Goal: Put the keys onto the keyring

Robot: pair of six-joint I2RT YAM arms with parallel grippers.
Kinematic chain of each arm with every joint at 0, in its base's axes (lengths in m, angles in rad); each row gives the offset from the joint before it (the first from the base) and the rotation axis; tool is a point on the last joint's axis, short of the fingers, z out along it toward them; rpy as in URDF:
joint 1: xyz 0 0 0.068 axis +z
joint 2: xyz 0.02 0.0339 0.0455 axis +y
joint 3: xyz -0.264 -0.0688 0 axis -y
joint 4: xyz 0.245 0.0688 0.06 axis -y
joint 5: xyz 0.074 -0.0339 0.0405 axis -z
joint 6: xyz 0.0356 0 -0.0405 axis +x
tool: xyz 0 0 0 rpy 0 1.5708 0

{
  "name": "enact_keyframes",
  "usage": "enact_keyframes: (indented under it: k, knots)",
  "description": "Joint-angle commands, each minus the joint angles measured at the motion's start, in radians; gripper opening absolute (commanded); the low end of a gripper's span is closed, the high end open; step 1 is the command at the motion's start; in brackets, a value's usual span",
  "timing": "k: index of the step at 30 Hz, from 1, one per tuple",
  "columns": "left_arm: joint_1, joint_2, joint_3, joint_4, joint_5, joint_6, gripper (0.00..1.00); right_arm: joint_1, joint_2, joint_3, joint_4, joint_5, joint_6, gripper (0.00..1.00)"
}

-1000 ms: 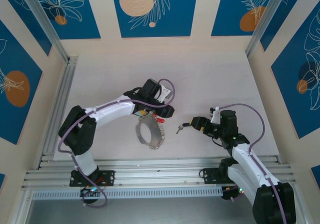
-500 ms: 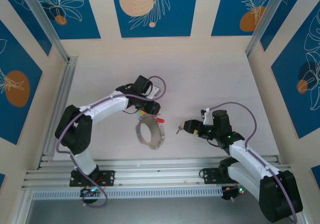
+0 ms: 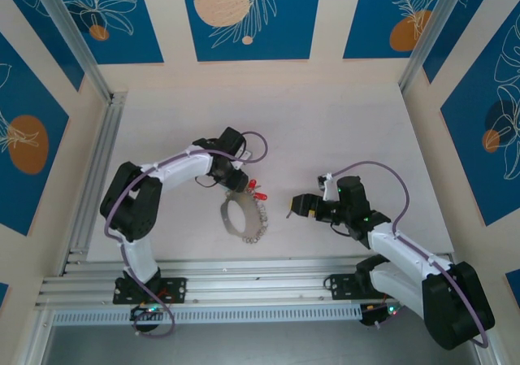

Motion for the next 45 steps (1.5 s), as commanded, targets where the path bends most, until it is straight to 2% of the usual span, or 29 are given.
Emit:
enact_keyframes:
  k: [1, 7, 12, 16, 20, 25, 28, 36, 42, 45]
  knots:
    - [0.002, 0.032, 0.006, -0.005, -0.013, 0.014, 0.41, -0.016, 0.005, 0.025, 0.026, -0.006, -0.019, 0.83]
    - [0.003, 0.068, 0.017, 0.013, -0.002, 0.010, 0.28, -0.029, -0.009, 0.029, 0.012, -0.006, -0.024, 0.84]
    - [0.002, 0.090, 0.026, 0.024, 0.001, 0.009, 0.26, -0.058, -0.021, 0.025, 0.002, -0.019, -0.028, 0.84]
    - [0.000, 0.089, 0.025, 0.027, 0.010, 0.005, 0.15, -0.084, -0.043, 0.026, -0.019, -0.029, -0.036, 0.84]
    - [0.001, 0.067, 0.011, 0.025, 0.022, 0.010, 0.00, -0.104, -0.071, 0.024, -0.043, -0.030, -0.049, 0.84]
    - [0.000, 0.003, -0.021, 0.019, 0.018, 0.019, 0.00, -0.112, -0.096, 0.023, -0.057, -0.045, -0.056, 0.84]
    - [-0.009, -0.092, -0.060, 0.029, 0.023, 0.031, 0.00, -0.110, -0.113, 0.031, -0.061, -0.077, -0.078, 0.84]
    - [-0.023, -0.459, -0.180, 0.043, 0.092, 0.065, 0.00, -0.050, -0.206, 0.061, -0.054, -0.163, -0.161, 0.82]
    - [-0.047, -0.749, -0.264, 0.105, 0.229, 0.132, 0.00, 0.026, -0.276, 0.088, 0.043, -0.264, -0.197, 0.81]
    - [-0.047, -0.844, -0.275, 0.132, 0.295, 0.129, 0.00, 0.103, -0.299, 0.127, 0.050, -0.259, -0.254, 0.78]
